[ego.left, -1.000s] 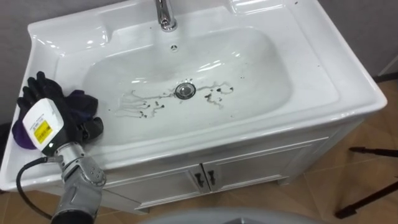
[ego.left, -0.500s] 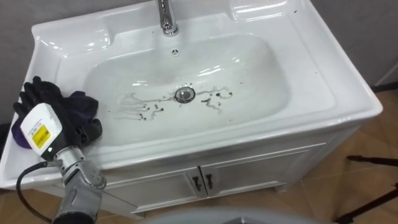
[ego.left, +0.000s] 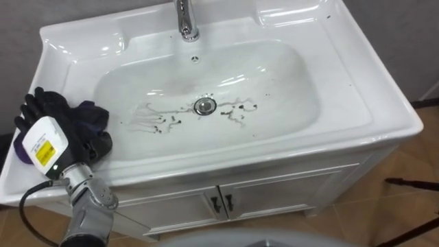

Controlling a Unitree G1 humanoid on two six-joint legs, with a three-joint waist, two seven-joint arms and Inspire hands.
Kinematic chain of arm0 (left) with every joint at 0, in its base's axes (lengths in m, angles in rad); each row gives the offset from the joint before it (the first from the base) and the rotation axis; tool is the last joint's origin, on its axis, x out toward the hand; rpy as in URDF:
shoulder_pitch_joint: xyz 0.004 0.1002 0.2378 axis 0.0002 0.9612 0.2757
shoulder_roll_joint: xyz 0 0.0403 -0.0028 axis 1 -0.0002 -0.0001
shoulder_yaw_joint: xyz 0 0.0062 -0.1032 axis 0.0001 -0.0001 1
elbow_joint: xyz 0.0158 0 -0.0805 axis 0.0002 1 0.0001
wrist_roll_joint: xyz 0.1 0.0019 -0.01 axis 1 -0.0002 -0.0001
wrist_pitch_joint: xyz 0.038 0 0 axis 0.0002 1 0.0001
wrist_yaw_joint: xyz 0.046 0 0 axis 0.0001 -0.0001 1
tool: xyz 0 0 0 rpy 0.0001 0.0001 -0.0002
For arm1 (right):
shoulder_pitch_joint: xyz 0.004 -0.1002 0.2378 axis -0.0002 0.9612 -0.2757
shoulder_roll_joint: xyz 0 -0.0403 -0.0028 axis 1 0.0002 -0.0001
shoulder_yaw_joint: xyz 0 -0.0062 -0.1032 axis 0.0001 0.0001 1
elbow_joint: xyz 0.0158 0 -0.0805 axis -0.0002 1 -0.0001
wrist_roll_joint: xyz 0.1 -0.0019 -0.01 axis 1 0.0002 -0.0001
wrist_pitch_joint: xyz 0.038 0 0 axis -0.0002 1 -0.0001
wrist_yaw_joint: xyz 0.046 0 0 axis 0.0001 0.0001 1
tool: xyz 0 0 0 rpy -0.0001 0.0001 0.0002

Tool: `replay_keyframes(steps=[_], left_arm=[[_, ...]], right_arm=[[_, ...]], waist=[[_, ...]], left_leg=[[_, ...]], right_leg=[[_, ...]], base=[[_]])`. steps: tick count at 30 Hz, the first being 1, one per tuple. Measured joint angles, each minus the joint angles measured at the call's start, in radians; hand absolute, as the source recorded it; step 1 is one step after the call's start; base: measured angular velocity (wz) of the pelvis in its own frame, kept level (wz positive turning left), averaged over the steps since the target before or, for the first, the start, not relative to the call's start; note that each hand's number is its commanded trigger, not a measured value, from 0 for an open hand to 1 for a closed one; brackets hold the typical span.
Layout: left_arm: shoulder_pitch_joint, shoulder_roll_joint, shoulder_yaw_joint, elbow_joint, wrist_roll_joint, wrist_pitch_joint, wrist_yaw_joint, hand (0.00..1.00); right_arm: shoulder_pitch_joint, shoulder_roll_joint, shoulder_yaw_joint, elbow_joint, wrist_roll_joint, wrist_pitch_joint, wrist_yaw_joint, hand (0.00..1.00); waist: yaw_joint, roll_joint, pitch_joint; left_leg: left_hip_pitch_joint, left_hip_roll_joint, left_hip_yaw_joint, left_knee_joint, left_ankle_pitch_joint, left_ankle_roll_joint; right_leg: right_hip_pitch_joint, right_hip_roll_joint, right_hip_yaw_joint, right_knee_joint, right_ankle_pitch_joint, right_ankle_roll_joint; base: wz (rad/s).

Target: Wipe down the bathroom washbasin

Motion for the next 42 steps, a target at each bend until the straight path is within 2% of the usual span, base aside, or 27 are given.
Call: replay_keyframes(steps=[8,14,19,26,30,35,39,42], left_arm=[[0.0,0.0,-0.001,0.002,0.002,0.0,-0.02,1.0],[0.0,0.001,0.0,0.008,0.004,-0.004,0.018,1.0],[-0.001,0.017,0.005,0.008,0.004,-0.004,0.023,1.0],[-0.005,0.016,0.01,0.009,0.002,-0.004,0.021,1.0],[-0.009,0.002,0.031,0.007,-0.019,-0.012,0.015,1.0],[-0.022,0.005,0.041,0.006,-0.065,-0.018,-0.011,1.0],[-0.046,0.006,0.046,-0.026,-0.14,-0.022,-0.075,1.0],[-0.053,0.009,0.049,-0.067,-0.181,-0.027,-0.114,1.0]], right_arm=[[-0.002,-0.001,0.001,0.004,0.004,0.0,0.002,0.0],[-0.001,-0.002,0.003,0.006,0.008,0.0,0.002,0.0],[-0.002,-0.013,0.031,0.005,0.01,0.0,0.002,0.0],[-0.002,-0.015,0.039,0.002,0.01,-0.001,0.003,0.0],[-0.001,-0.014,0.04,0.0,0.011,-0.001,0.003,0.0],[-0.002,-0.015,0.04,0.0,0.009,-0.01,0.007,0.0],[-0.004,-0.014,0.04,0.0,0.01,-0.032,0.03,0.0],[-0.011,-0.012,0.042,0.0,0.01,-0.049,0.033,0.0]], waist=[[0.0,0.0,-0.0001],[0.0,0.0,-0.0003],[0.002,0.002,-0.0012],[0.002,0.002,-0.0011],[0.002,0.002,-0.0012],[0.001,0.002,-0.001],[0.0,0.0,-0.0002],[0.0,-0.003,0.0012]], left_leg=[[-0.001,0.001,0.0,0.0,0.002,-0.004],[0.0,0.002,0.002,0.0,0.005,-0.008],[-0.001,0.002,0.003,0.0,0.006,-0.008],[-0.006,0.002,0.007,0.001,0.006,-0.008],[-0.007,0.002,0.006,0.001,0.006,-0.008],[-0.007,0.002,0.007,0.001,0.006,-0.008],[-0.015,0.002,0.035,0.002,0.006,-0.008],[-0.021,0.001,0.033,0.003,0.006,-0.008]], right_leg=[[0.002,0.0,-0.008,0.001,-0.003,-0.003],[0.001,0.001,-0.016,0.001,-0.005,-0.006],[0.002,0.001,-0.017,0.001,-0.005,-0.006],[0.002,0.0,-0.019,0.001,-0.006,-0.006],[0.001,0.001,-0.019,0.001,-0.007,-0.006],[0.003,0.001,-0.023,0.001,-0.007,-0.007],[-0.001,-0.006,-0.043,0.002,-0.009,-0.004],[0.0,-0.006,-0.06,0.001,-0.009,-0.003]], base=[[0.0],[0.04],[0.0],[0.0],[0.0],[0.05],[0.19],[0.14]])
